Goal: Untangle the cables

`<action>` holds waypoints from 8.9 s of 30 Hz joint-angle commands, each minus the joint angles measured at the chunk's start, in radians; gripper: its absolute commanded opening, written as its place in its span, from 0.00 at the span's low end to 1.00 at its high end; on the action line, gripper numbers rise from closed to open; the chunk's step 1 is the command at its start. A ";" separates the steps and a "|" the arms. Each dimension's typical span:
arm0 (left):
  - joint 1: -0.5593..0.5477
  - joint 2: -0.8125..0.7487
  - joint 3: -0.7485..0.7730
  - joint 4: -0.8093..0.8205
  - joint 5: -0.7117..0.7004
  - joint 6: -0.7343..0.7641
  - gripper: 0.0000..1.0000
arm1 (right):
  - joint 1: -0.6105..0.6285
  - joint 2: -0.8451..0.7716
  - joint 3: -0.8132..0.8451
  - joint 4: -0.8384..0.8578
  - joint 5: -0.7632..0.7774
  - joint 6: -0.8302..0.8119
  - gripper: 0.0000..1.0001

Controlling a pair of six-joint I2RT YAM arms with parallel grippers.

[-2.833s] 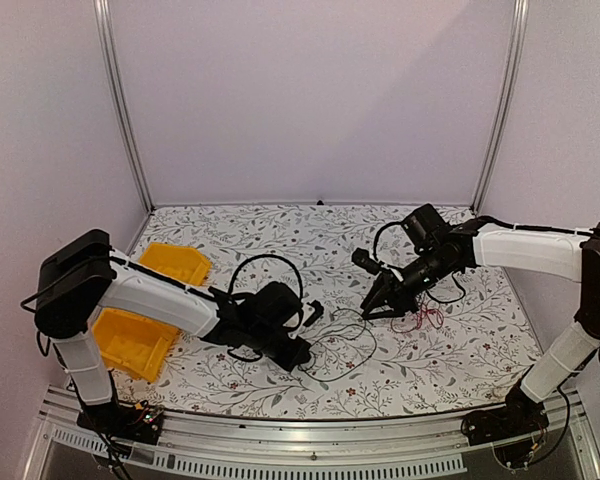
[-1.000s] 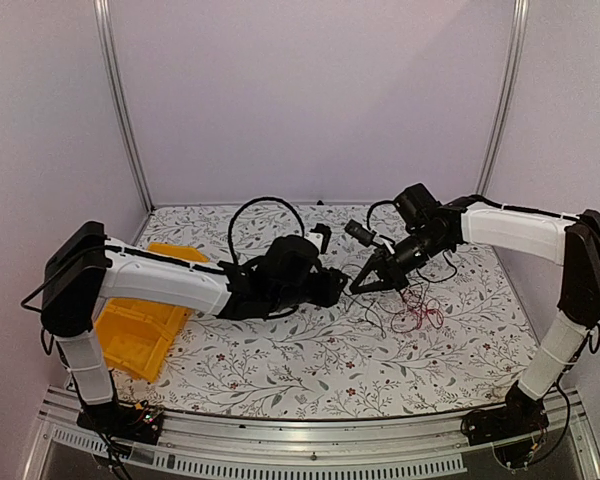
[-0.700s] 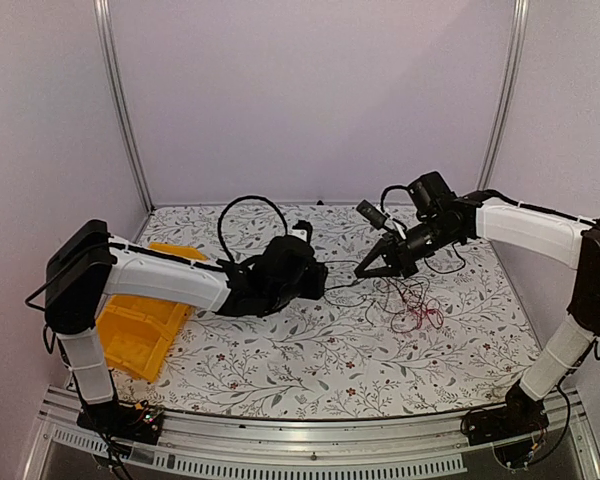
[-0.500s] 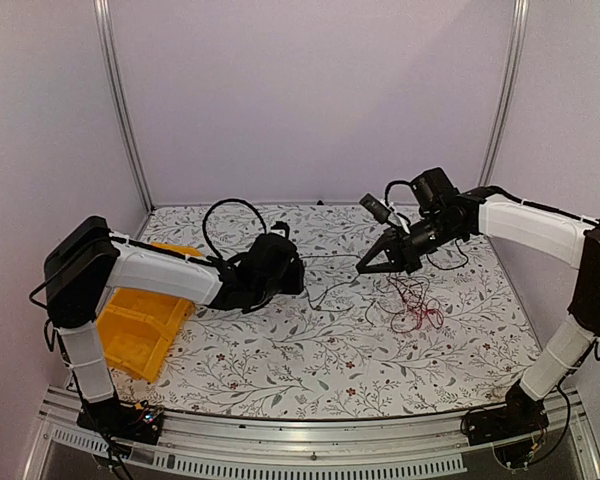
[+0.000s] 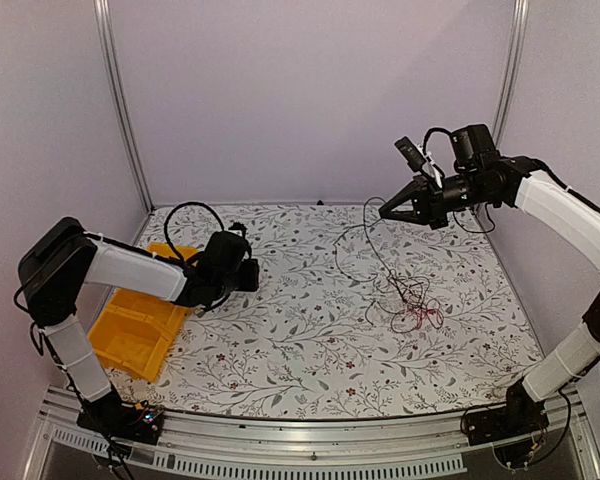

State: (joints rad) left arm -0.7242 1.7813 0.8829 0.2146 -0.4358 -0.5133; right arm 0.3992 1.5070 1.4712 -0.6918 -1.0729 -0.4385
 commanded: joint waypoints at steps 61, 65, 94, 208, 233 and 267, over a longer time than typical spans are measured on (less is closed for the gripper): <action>-0.195 -0.279 0.264 -0.201 0.719 0.577 0.01 | 0.210 0.164 0.115 -0.152 0.155 -0.131 0.00; -0.194 -0.304 0.263 -0.270 0.645 0.581 0.40 | 0.210 0.157 0.099 -0.151 0.165 -0.145 0.00; -0.163 -0.307 0.366 -0.369 0.560 0.570 0.00 | 0.031 0.062 -0.014 -0.082 0.130 -0.125 0.46; 0.714 -0.180 0.169 -0.699 0.369 0.356 0.00 | -0.210 0.094 -0.513 0.109 0.187 -0.221 0.50; 0.715 -0.013 0.346 -0.939 0.388 0.348 0.00 | -0.209 0.076 -0.511 0.087 0.200 -0.241 0.50; 0.406 -0.547 0.185 -0.761 0.307 0.401 0.50 | -0.213 -0.068 -0.386 0.151 0.461 -0.114 0.50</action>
State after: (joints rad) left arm -0.1322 1.3602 1.1694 -0.7425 -0.1898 -0.1806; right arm 0.1894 1.4517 1.0500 -0.5335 -0.6960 -0.5983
